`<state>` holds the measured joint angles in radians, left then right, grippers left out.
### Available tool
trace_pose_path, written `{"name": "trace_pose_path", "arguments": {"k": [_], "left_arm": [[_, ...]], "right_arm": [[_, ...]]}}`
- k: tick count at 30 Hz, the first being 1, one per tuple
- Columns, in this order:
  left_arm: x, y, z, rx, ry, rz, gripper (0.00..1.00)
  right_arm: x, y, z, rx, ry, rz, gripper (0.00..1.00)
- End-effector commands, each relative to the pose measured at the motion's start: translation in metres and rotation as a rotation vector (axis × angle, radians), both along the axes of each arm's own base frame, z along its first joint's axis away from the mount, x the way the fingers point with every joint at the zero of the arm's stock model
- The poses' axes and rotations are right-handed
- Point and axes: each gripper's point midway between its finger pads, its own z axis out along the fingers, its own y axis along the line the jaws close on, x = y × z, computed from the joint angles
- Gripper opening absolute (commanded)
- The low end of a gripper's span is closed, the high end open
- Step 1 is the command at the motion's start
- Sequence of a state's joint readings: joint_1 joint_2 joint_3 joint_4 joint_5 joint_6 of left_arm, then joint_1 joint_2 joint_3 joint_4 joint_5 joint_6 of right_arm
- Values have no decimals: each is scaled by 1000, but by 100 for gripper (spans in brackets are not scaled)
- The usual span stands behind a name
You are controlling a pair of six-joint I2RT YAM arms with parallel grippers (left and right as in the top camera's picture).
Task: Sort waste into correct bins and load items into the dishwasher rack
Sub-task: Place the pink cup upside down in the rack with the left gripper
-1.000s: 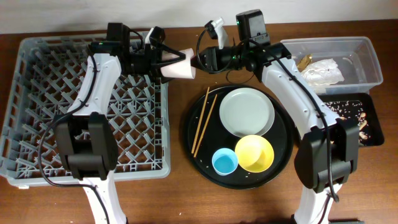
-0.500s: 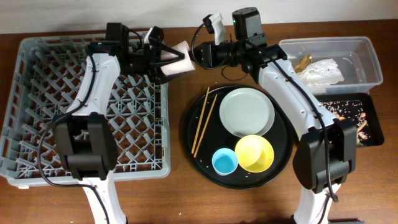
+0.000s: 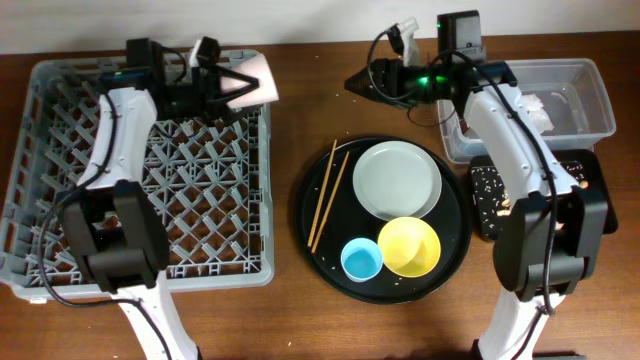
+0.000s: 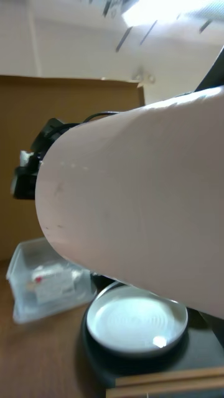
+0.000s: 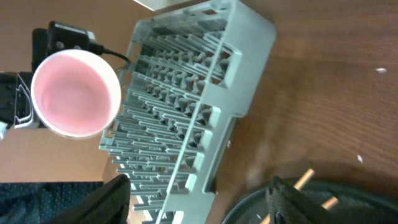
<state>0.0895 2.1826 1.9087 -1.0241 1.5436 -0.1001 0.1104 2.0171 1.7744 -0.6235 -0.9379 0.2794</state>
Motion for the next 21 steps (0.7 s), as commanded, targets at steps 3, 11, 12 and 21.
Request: {"name": "trace_pose_path", "arguments": {"k": [3, 11, 12, 21], "left_arm": [[41, 83, -5, 572, -191, 298, 60], [32, 89, -60, 1488, -298, 222, 68], [30, 89, -68, 1518, -285, 203, 68], [24, 60, -143, 1430, -160, 23, 80]], "right_arm": [[-22, -24, -29, -156, 62, 12, 79], [-46, -58, -69, -395, 246, -76, 83], [-47, -58, -69, -395, 250, -75, 83], [-49, -62, -72, -420, 264, -82, 83]]}}
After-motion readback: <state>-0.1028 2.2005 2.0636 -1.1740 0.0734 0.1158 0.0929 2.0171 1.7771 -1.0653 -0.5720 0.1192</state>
